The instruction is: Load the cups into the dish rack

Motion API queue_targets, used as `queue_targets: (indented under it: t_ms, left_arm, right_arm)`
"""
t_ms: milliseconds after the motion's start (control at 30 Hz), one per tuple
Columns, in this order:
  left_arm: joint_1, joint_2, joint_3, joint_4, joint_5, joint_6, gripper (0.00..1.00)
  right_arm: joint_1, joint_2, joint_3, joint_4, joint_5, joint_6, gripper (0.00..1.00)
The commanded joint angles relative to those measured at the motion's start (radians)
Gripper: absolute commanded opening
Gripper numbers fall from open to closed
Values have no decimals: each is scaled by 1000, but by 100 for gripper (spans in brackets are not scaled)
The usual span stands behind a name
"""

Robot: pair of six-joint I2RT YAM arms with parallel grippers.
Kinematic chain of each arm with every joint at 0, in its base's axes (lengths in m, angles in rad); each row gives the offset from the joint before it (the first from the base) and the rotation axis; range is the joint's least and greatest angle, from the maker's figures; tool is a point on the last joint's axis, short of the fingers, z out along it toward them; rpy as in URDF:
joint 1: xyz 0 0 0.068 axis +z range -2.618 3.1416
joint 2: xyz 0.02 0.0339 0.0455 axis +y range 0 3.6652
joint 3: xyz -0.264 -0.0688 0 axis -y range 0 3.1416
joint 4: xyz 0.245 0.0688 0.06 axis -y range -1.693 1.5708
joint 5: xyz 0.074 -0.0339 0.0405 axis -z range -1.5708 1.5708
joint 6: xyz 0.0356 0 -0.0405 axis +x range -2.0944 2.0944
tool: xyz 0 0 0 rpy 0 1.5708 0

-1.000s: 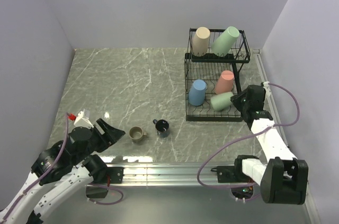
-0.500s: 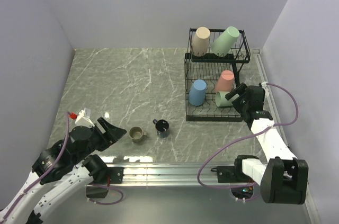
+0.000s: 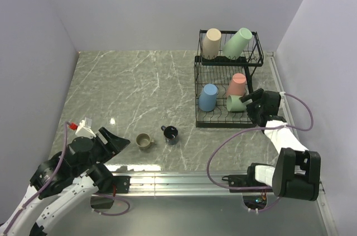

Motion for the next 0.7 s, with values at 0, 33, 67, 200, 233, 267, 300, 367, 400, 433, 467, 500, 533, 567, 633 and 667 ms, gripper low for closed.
queue_targets:
  t_ms: [0,33,67,200,233,267,300,367,400,433,467,500,533,567,633,667]
  left_arm:
    - [3,-1,29,-5,-15,-10,74]
    - [3,-3,27,-2,-18,-10,74]
    - [5,-3,26,0,-18,-10,74]
    - [5,-15,21,-6,-24,-18,74]
    - [3,-21,21,-16,-26,-21,74]
    - [5,-26,22,-23,-30,-24,74]
    - [5,-31,24,-29,-31,-27,74]
    - [5,-44,26,-51,-34,-36,74]
    - [5,-49,27,-57,-35,-38,74]
    - [5,-57,27,-62,-35,-43,74]
    - [5,-58,32,-77,-35,-44,74]
    - [5,-60,33,-85,-38,-46,74]
    - [5,-60,38,-91,-40,-46,74]
    - [5,-61,42,-104,-40,-49,74]
    - [5,-61,49,-114,-43,-52,74]
    - [5,-61,53,-120,-44,-52,74]
  right_arm:
    - [-12,36,-13,69,-32,94,95]
    - [-12,50,-11,76,-34,105,95]
    - [-12,59,-11,83,-35,120,95]
    - [-14,95,-5,108,-31,143,95]
    - [-16,110,-6,114,-31,150,95]
    - [-17,116,-10,123,-31,163,95]
    - [-17,124,-17,143,-31,171,95]
    - [-23,148,-28,166,-30,197,95]
    - [-22,156,-40,195,-31,206,95]
    - [-22,171,-46,208,-27,214,95]
    - [-23,179,-52,223,-24,229,95]
    - [-23,185,-65,249,-23,235,95]
    - [-23,199,-69,261,-20,243,95]
    - [-25,208,-74,271,-21,254,95]
    - [-25,230,-79,292,-23,262,94]
    - [-26,234,-82,300,-23,266,94]
